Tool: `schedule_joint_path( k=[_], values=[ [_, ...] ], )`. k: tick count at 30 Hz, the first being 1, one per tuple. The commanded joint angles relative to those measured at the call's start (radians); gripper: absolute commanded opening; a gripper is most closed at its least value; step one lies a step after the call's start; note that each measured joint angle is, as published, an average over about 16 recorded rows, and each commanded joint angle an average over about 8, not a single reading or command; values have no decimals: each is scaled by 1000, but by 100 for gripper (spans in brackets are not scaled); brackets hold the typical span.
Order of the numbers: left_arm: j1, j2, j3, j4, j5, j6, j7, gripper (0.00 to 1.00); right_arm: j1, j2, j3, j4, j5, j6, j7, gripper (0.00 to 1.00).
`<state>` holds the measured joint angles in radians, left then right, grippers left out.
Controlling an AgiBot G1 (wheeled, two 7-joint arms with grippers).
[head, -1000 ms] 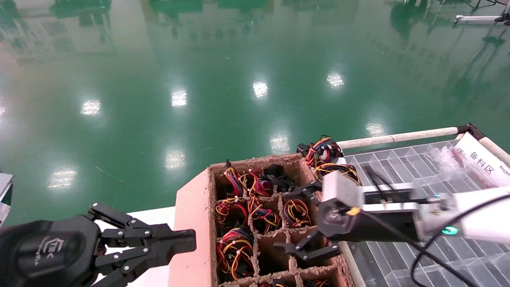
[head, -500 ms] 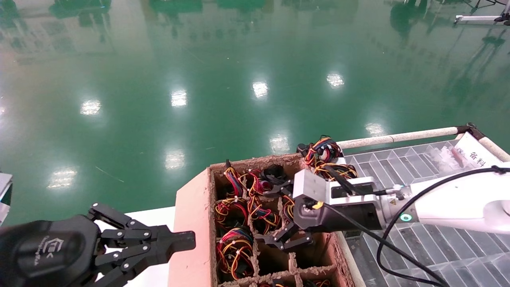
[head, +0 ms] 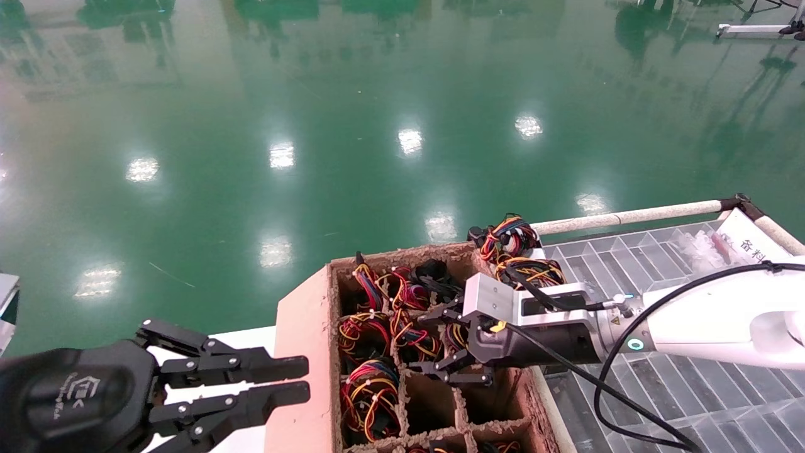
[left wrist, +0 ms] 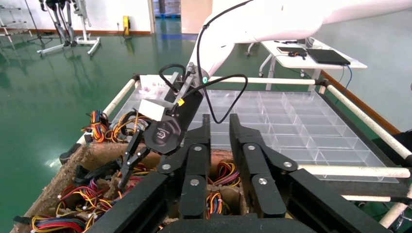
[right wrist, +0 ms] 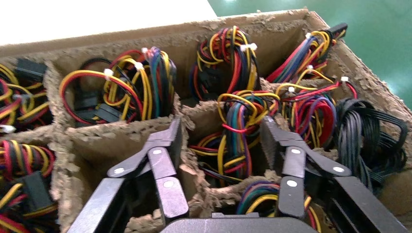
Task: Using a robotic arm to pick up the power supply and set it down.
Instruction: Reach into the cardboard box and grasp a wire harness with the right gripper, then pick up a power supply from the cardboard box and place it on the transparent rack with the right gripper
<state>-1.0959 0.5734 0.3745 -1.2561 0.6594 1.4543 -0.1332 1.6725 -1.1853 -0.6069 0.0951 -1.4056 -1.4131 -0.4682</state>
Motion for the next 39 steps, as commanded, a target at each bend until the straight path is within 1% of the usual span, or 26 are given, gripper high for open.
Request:
schedule_joint_path(
  k=[1, 10, 15, 24, 30, 39],
  values=[
    [0, 0, 0, 0, 0, 0, 0, 100, 6, -5, -3, -14, -4, 9, -10, 0],
    [0, 0, 0, 0, 0, 0, 0, 99, 9, -22, -1, -53, -3, 37, -38, 0],
    [0, 0, 0, 0, 0, 0, 0, 98, 11, -25, 0, -68, -1, 36, -43, 0],
    [0, 0, 0, 0, 0, 0, 0, 100, 17, -22, 5, -82, 6, 23, -46, 0],
    [0, 0, 0, 0, 0, 0, 0, 100, 30, -3, 29, -90, 40, -14, -36, 0],
    [0, 0, 0, 0, 0, 0, 0, 100, 69, 58, 90, -83, 128, -108, -39, 0]
  ],
)
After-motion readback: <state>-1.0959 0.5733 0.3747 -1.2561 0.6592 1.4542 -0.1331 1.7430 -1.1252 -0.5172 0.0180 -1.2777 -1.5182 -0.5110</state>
